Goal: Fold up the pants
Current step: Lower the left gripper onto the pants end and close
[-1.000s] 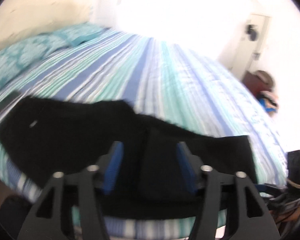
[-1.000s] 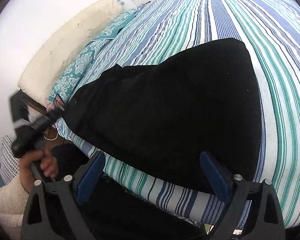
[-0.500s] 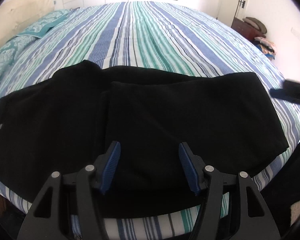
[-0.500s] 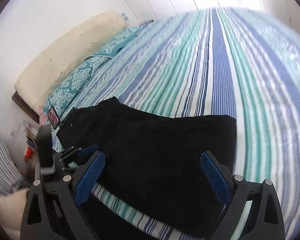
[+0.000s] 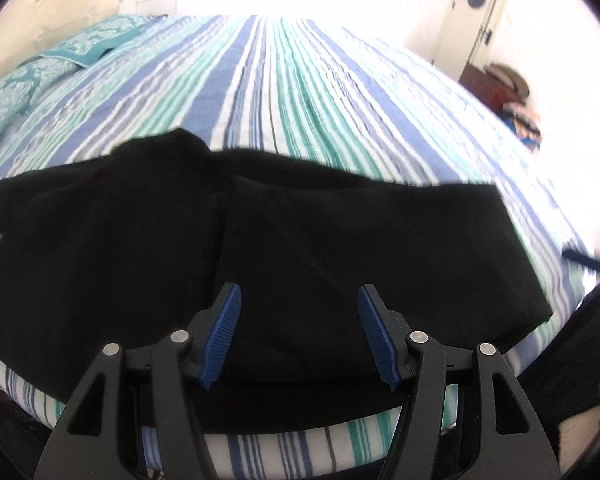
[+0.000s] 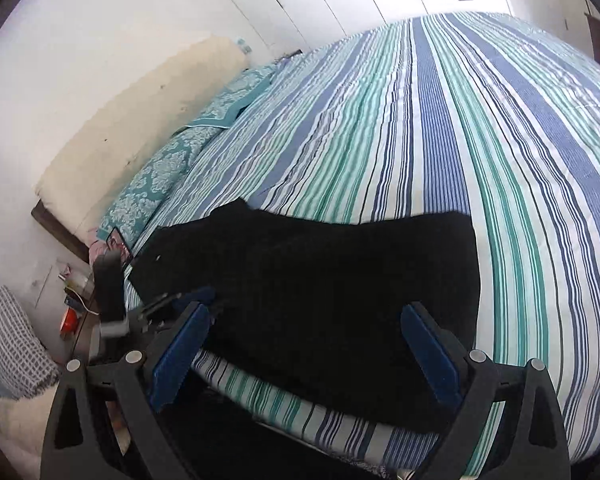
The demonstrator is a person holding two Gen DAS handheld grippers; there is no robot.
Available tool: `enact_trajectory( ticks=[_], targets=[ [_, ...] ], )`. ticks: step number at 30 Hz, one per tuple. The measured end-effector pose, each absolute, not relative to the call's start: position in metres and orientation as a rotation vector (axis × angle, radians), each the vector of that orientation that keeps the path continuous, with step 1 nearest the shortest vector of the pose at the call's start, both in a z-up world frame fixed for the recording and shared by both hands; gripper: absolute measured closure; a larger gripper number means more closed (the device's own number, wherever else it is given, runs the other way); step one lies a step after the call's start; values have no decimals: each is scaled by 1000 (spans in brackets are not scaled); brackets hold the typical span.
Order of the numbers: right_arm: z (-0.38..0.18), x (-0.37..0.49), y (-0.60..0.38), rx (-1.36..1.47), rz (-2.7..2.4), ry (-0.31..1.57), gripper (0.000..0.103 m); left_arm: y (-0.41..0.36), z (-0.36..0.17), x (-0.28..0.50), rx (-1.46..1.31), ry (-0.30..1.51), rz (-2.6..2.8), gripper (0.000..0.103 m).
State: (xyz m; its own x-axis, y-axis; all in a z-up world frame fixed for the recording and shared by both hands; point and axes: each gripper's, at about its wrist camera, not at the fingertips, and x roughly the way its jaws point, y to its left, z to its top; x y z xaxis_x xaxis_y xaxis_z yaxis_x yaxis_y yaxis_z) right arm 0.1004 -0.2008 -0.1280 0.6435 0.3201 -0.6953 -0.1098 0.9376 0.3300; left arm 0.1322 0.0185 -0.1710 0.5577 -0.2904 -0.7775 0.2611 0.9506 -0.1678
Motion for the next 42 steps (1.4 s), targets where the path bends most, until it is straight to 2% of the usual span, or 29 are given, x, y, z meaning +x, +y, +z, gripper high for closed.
enact_trajectory(
  ticks=[5, 16, 23, 27, 29, 33, 42],
  targets=[
    [-150, 85, -191, 273, 193, 891, 6, 40, -156, 127, -97, 863, -297, 39],
    [-152, 88, -172, 200, 199, 899, 6, 125, -147, 129, -369, 820, -109, 36],
    [-155, 90, -152, 134, 253, 917, 6, 224, -136, 131, -527, 813, -22, 36],
    [-161, 93, -147, 132, 258, 944, 6, 304, -123, 131, -626, 751, 40, 36],
    [-162, 93, -146, 133, 260, 947, 6, 342, -124, 133, -705, 734, 80, 32],
    [-166, 95, -143, 133, 263, 961, 6, 381, -147, 166, -708, 863, 22, 31],
    [-174, 102, -131, 117, 260, 994, 6, 361, -184, 240, -553, 1018, -157, 31]
  ],
)
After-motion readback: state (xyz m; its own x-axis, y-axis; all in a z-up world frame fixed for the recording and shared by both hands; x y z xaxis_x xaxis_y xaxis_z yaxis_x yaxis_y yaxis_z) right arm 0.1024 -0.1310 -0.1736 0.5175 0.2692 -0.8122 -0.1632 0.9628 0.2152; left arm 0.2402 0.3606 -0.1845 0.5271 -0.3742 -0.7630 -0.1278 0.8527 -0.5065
